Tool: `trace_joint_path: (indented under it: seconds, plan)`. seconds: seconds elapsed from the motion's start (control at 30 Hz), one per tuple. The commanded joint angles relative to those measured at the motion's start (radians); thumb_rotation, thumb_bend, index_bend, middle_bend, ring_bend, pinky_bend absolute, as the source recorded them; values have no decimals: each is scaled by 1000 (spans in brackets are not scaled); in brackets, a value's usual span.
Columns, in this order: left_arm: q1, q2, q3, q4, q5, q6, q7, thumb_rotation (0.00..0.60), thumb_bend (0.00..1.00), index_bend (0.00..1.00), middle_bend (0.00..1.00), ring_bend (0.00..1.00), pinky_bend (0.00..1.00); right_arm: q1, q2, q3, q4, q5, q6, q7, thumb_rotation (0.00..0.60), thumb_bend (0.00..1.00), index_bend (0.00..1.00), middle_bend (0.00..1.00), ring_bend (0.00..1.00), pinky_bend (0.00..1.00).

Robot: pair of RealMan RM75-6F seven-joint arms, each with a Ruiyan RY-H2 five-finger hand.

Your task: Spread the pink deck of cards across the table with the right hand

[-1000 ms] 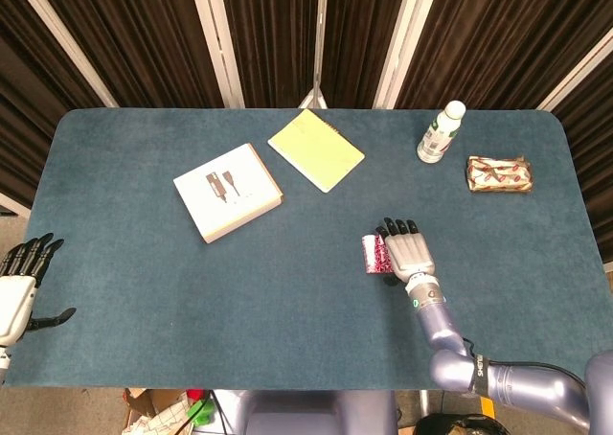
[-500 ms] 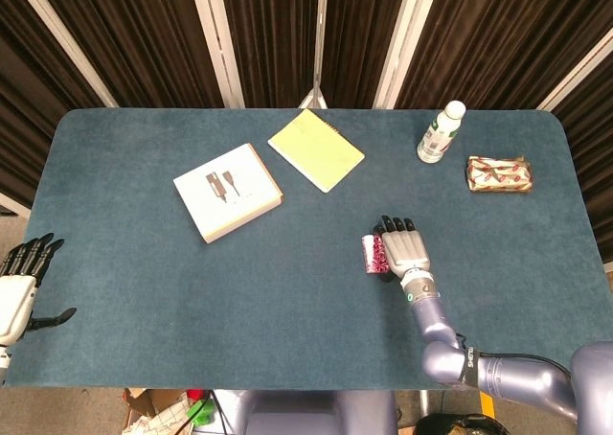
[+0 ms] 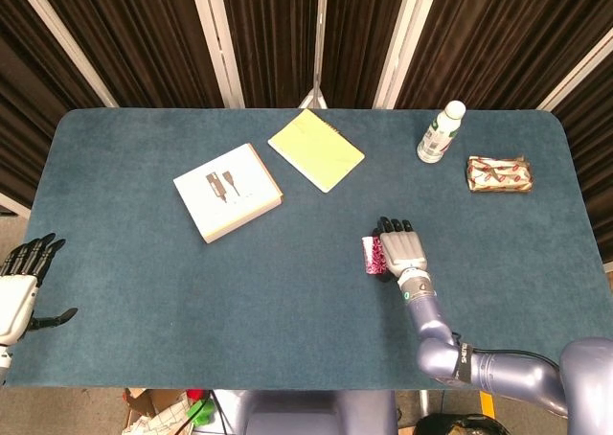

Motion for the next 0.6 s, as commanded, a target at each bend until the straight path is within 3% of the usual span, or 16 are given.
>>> trace_joint_path:
  seconds: [0.03,0.23,0.6]
  plan:
    - [0,1,0,-2,-1,-1,0,600,0,0,0,0,0,3,-5,-1,7,0,1,8,600,237,306,84,0,0]
    - [-1,1,0,-3,-3,-1,0,600,0,0,0,0,0,-4,-13,3,18,-28,11,49,600,402,473,150,0,0]
    - [0,1,-1,-8,-8,-1,-1,600,0,0,0,0,0,-43,62,-11,-65,-105,58,103,600,419,534,163,0,0]
